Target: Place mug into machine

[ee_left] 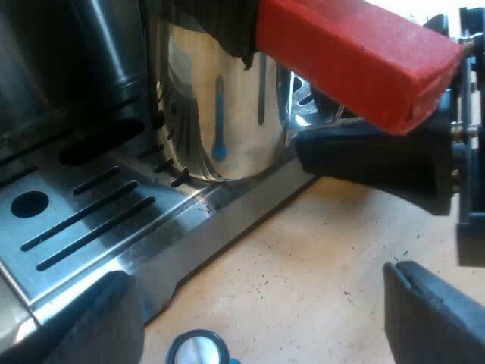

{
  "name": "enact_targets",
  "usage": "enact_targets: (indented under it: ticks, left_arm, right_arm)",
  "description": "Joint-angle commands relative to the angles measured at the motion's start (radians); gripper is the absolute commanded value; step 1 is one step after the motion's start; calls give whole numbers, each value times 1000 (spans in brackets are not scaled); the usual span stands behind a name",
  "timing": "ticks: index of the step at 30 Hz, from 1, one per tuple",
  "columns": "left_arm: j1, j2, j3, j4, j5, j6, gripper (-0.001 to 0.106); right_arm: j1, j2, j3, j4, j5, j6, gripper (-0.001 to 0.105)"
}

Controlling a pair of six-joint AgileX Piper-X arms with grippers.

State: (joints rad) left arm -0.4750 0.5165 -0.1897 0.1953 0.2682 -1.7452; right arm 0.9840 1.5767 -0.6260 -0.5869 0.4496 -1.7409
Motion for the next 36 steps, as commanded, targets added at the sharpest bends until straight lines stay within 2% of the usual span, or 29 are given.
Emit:
enact_targets:
  ticks: [1, 12, 18, 21, 27, 32, 34, 36]
  left_arm:
    - [-2, 0, -5, -14, -4, -8, 69]
    - [-2, 0, -5, -14, -4, -8, 69]
    - [-2, 0, -5, -14, -4, -8, 69]
    - [-2, 0, -5, -14, -4, -8, 69]
    - [-2, 0, -5, -14, -4, -8, 69]
    - [-2, 0, -5, -14, -4, -8, 69]
    - [-2, 0, -5, -14, -4, -8, 69]
    - [-2, 0, -5, -14, -4, -8, 69]
  right_arm:
    - [-3, 23, -29, -17, 6, -13, 46]
    - [-33, 103, -129, -17, -5, -13, 45]
    - [-44, 137, -183, -16, -72, -13, 45]
    - [-46, 153, -206, -17, -71, -13, 45]
    - [-53, 154, -210, -9, -27, -13, 45]
    - [-33, 97, -197, 168, -10, -4, 45]
    - [-30, 41, -162, 250, -11, 33, 45]
    - [-30, 5, -132, 265, -11, 40, 45]
